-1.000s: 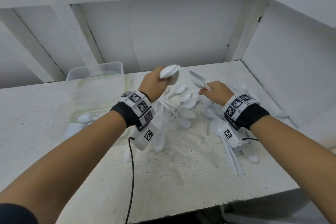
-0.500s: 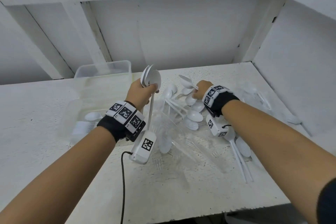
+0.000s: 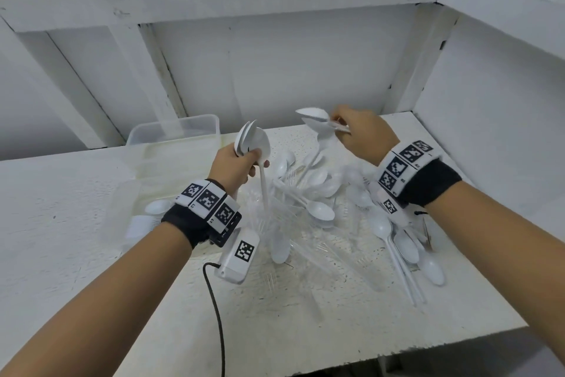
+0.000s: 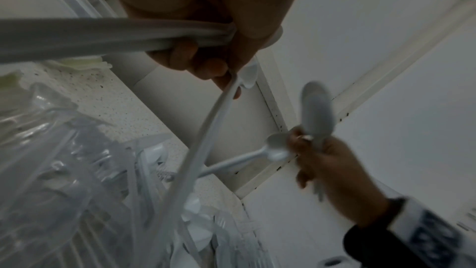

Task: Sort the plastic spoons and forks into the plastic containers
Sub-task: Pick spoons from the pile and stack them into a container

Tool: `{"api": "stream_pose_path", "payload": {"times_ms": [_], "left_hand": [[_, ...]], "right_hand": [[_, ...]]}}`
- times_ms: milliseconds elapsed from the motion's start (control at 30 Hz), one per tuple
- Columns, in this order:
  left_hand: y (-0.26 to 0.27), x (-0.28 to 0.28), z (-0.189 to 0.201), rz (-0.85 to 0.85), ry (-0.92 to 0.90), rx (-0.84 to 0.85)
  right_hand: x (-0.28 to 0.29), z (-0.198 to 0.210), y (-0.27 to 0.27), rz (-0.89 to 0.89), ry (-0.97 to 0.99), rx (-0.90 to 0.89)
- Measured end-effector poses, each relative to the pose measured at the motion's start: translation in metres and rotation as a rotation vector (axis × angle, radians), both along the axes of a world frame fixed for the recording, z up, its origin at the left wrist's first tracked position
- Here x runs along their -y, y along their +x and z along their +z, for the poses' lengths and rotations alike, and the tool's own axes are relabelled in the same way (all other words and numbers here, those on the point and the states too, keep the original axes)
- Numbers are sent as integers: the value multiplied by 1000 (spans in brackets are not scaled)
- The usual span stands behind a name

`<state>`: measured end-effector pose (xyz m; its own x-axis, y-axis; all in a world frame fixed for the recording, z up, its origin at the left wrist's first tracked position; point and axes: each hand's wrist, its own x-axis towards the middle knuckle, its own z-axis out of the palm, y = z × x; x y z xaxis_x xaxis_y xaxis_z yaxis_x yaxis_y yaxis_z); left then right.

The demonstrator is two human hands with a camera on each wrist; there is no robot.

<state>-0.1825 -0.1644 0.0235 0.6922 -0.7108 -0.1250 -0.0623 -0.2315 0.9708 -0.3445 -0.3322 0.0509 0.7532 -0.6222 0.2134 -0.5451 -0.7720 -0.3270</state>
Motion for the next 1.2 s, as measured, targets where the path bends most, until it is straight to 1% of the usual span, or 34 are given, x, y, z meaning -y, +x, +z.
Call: {"api": "stream_pose_path", "payload": {"times_ms": [133,200,267,333,400,533,600,667,767,900,933,1067,1200], "left_hand": [[2,-7,6,-5,-29,-24],[4,-11,8,-30,-45,-78],[5,-16,11,-51,-70,-125],[4,-20,14,-74,-84,-133],[3,-24,14,-91,-82,-123],[3,-31,14,-117,-54,-69],[3,-36,16,-149,-32,-4],[3,-41,19,-186,-14,50],[1,-48,21,-215,-9,84],[-2,-55,22,-242,-36,-6],[-4,-56,23,-255,-38,-20],[-6,-58,19,-256,-52,-152],[-11,-56,19,-201,-40,-242]], "right_hand": [[-19,35,3,152,-222,273],[-32,45,7,209,-224,350],[-47,50,14,274,-146,391],[-62,49,23,298,-29,370],[-71,41,32,302,67,300],[-83,26,47,318,200,200],[-86,22,52,318,236,171],[-88,22,55,323,230,128],[-88,21,56,322,232,110],[-87,20,56,352,201,69],[-87,19,56,347,219,62],[-86,18,52,287,379,141],[-86,25,45,268,389,198]]}}
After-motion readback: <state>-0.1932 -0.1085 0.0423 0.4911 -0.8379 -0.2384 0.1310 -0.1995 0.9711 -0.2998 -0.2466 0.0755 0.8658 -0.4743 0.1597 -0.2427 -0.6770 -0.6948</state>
